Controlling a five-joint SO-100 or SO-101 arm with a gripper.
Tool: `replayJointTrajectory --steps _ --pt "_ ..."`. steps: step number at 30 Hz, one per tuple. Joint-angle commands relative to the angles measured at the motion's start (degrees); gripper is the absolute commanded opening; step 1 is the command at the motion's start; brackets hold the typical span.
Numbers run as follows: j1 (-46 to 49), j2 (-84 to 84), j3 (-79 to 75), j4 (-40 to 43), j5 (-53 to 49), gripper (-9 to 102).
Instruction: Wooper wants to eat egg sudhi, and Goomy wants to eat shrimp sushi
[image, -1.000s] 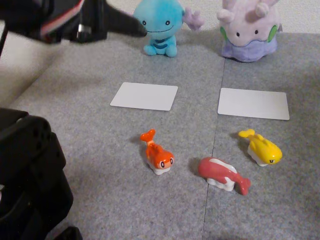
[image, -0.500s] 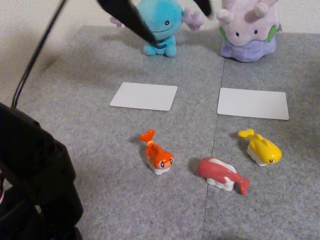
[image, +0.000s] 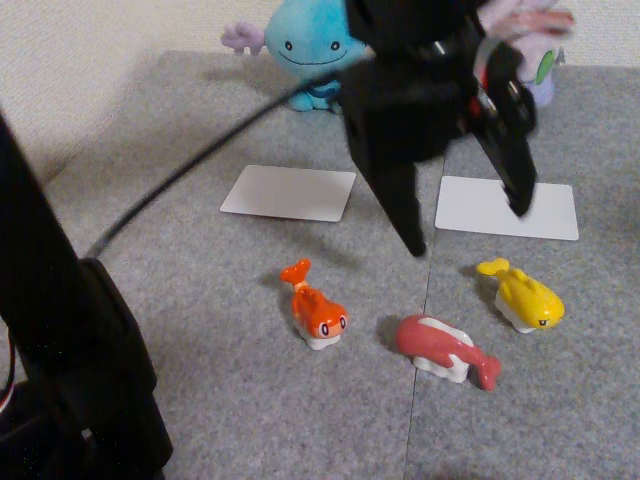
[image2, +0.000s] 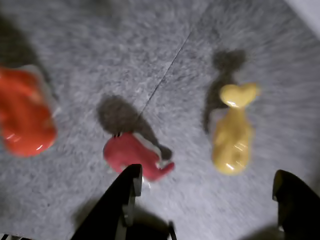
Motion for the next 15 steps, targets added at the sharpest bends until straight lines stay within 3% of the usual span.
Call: replayJointTrajectory --steps 1,15 --pt "0.5 -2.5 -2.3 -3.3 -0.2 30" --pt "3.4 -7.3 -2.4 -12.1 -0.6 30"
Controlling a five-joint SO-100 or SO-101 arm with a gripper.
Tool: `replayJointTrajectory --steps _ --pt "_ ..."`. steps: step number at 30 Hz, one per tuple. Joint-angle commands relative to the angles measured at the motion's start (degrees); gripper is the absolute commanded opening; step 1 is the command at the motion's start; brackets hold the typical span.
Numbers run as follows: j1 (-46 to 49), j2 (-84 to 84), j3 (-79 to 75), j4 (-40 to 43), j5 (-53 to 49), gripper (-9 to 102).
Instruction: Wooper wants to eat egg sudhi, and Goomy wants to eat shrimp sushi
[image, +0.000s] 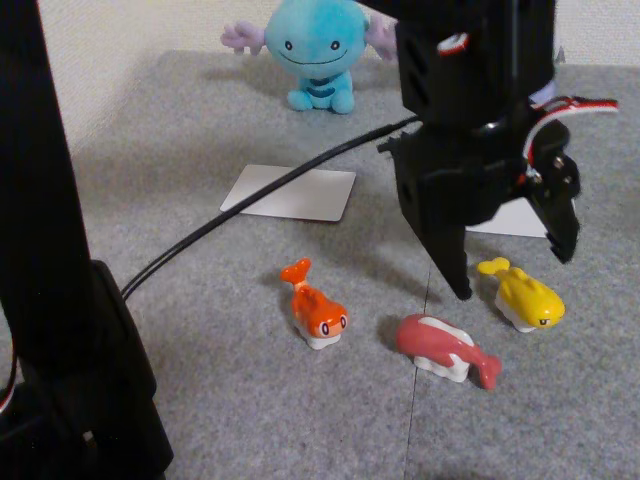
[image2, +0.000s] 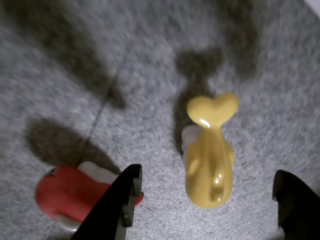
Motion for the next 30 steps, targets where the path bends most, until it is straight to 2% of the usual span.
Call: replayJointTrajectory --steps 1,6,12,19,30 --pt "0.3 -0.2 -2.3 -0.7 -0.1 30" --pt "0.6 -5.0 -2.3 -4.3 -0.2 30" --pt "0.5 -5.5 -2.3 -3.6 0.0 29" --pt "1.5 -5.7 -2.3 -2.2 2.5 15" --pt "2.7 -5.4 -2.2 -1.5 5.6 6"
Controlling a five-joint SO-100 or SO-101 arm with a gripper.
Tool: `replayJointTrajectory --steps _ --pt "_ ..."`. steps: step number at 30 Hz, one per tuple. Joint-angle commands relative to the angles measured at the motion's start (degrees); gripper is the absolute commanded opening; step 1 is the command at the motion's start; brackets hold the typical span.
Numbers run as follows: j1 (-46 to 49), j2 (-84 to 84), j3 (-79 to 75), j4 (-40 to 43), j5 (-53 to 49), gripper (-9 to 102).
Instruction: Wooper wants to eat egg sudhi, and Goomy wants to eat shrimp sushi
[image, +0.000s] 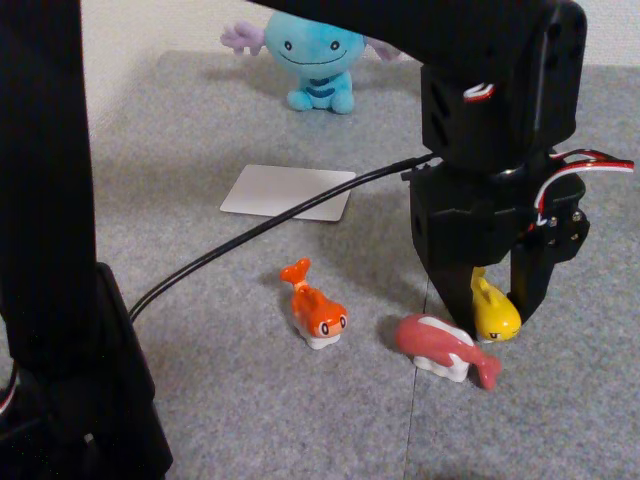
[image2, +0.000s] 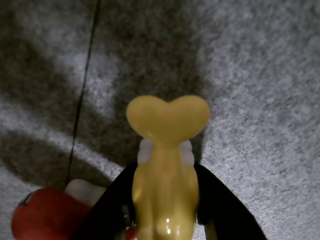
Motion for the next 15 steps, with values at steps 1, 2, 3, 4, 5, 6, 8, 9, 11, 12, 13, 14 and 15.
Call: replayJointTrajectory --steps 1,2,3,4,5,6,8,9,11,12,13,14,15 --pt "0.4 1.2 -1.5 0.4 1.8 6" --pt "0.1 1.2 -1.5 0.4 3.1 6" --pt "0.0 1.2 -1.5 0.4 4.2 6" --pt "-0.1 1.3 -1.5 0.4 5.6 6" --pt "-0.2 1.6 -1.5 0.4 7.3 6" --pt "-0.5 2.1 -1.5 0.4 8.9 5" --pt "-1.4 4.0 -1.5 0.9 11.9 4" --pt "-1.9 5.2 -1.5 1.8 13.4 4" --pt "-4.0 8.3 -1.5 4.1 16.3 4" --pt "-5.4 10.3 -1.5 5.2 17.9 4" --pt "-6.9 12.1 -1.5 6.1 19.8 4" --pt "-8.7 14.1 -1.5 6.8 21.7 4" --pt "-10.5 16.0 -1.5 7.5 23.5 4"
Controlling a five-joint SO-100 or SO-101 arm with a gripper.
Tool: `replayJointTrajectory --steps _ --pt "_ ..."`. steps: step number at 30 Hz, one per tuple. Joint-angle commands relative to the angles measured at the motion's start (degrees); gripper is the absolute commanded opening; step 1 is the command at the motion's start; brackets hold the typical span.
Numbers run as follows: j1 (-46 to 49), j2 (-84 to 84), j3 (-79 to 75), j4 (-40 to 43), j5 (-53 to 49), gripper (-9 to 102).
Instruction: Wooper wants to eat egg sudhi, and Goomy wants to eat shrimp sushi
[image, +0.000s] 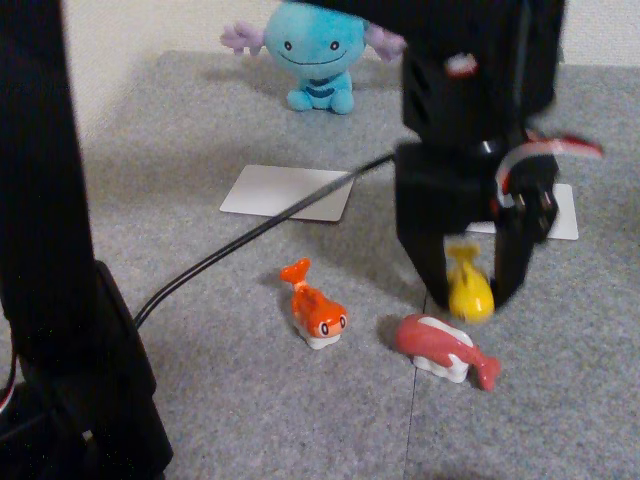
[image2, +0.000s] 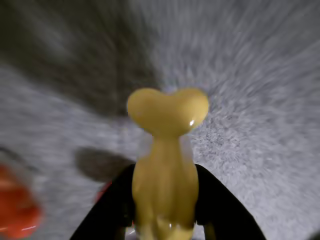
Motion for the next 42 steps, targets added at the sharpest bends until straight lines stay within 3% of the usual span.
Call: replayJointTrajectory --steps 1,9,17,25,35,42 --pt "-5.8 8.2 -1.8 2.0 5.1 4" --pt "-24.4 14.2 -1.8 5.4 22.7 4" --pt "-37.9 13.2 -1.8 0.1 39.5 4" --pt "-39.1 0.5 -1.8 -8.0 48.8 4" --pt "-38.7 -8.3 -1.8 -16.3 49.7 4" --pt "-38.3 -8.7 -1.8 -15.6 49.7 26"
